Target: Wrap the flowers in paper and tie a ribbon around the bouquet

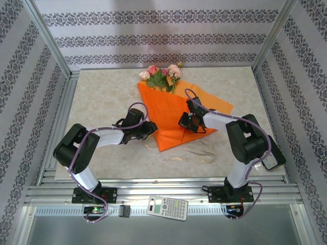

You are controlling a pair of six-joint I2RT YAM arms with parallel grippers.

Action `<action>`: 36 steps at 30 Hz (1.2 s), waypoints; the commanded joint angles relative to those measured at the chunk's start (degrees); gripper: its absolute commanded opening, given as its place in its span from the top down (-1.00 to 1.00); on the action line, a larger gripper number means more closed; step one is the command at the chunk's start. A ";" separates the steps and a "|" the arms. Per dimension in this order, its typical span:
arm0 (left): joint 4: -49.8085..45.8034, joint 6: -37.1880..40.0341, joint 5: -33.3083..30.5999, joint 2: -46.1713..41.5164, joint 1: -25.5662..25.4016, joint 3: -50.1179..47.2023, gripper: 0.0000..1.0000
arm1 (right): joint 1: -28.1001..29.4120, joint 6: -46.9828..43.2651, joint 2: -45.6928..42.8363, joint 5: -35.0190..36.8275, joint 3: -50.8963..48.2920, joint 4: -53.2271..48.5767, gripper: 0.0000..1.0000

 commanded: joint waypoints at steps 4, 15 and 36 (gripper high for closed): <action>4.07 -0.96 0.67 1.25 0.16 -0.97 0.30 | -0.64 -1.09 0.38 -0.49 0.13 -0.56 1.00; 7.07 -4.33 0.77 1.52 -1.88 -3.29 0.11 | -1.03 -0.44 1.37 -1.18 -0.46 0.19 1.00; 14.75 -7.85 1.80 3.07 -3.64 -5.76 0.38 | -1.40 0.30 1.60 -1.36 -1.54 1.01 1.00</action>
